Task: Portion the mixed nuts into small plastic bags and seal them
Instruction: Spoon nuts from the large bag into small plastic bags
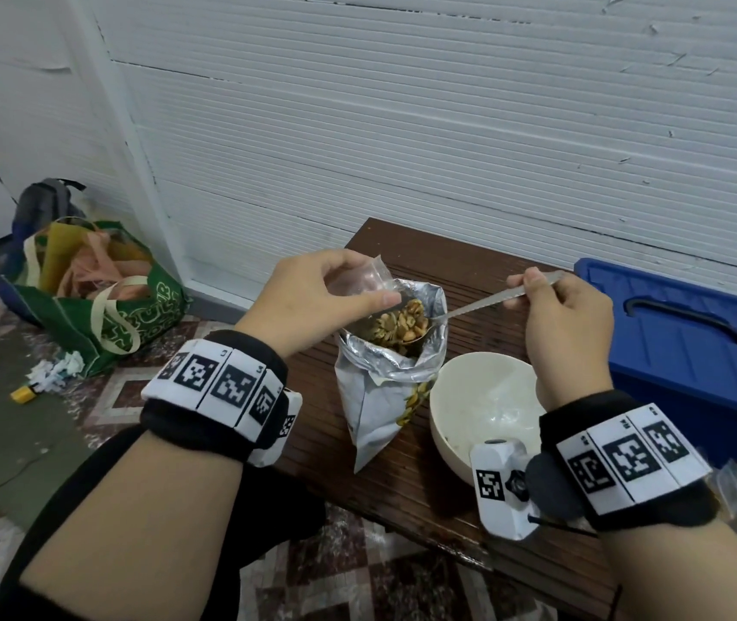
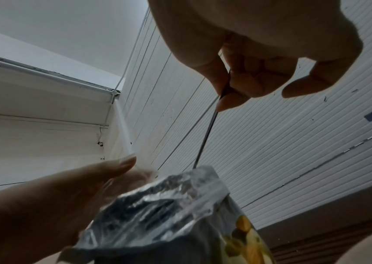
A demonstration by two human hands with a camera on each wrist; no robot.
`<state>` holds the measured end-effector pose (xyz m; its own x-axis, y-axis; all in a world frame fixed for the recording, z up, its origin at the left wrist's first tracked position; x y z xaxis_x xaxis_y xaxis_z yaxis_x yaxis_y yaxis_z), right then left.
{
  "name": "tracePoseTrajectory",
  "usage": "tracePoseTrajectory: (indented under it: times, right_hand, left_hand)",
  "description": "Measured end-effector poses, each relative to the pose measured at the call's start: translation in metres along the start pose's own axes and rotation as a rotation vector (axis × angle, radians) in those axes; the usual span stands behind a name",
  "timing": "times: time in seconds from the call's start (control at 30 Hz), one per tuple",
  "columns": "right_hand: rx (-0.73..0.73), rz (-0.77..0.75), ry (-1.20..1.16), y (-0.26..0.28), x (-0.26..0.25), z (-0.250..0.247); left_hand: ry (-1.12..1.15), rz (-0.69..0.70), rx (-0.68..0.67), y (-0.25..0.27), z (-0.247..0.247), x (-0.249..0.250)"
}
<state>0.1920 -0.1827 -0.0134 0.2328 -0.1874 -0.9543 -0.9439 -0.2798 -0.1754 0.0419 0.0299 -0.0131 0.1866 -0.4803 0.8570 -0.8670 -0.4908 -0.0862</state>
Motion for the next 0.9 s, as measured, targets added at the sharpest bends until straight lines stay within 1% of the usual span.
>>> tracePoseTrajectory:
  times: [0.17,0.3,0.5,0.73,0.9]
  right_hand:
    - [0.012,-0.005,-0.028,-0.009,-0.009,-0.005]
    - [0.017,-0.002,-0.039,-0.013,-0.012,-0.009]
    - [-0.002,0.02,-0.049,-0.017,-0.01,-0.004]
    - [-0.087,0.022,-0.024,-0.022,-0.006,0.015]
    - [-0.161,0.065,-0.067,-0.022,0.006,0.028]
  left_hand:
    - [-0.197,0.011,-0.108,0.0,0.001,0.003]
    - [-0.344,0.028,-0.116,-0.003,0.002,0.006]
    - [-0.497,0.054,-0.138,-0.005,0.008,0.012]
    - [-0.471,0.041,-0.147,-0.007,0.019,0.012]
    - [-0.457,0.03,-0.151,-0.009,0.022,0.008]
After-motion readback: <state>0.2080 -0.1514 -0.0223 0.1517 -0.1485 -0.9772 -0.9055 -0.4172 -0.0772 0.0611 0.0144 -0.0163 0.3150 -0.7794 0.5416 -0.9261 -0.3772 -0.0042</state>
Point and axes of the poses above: each hand's wrist, its own y-axis away from the middle knuckle, its own z-axis out of the palm, x = y × z, the point moved 10 cm from there along -y, towards the middle knuckle, and after that the axes turned 6 degrees about -x, right-handed, at the moved point
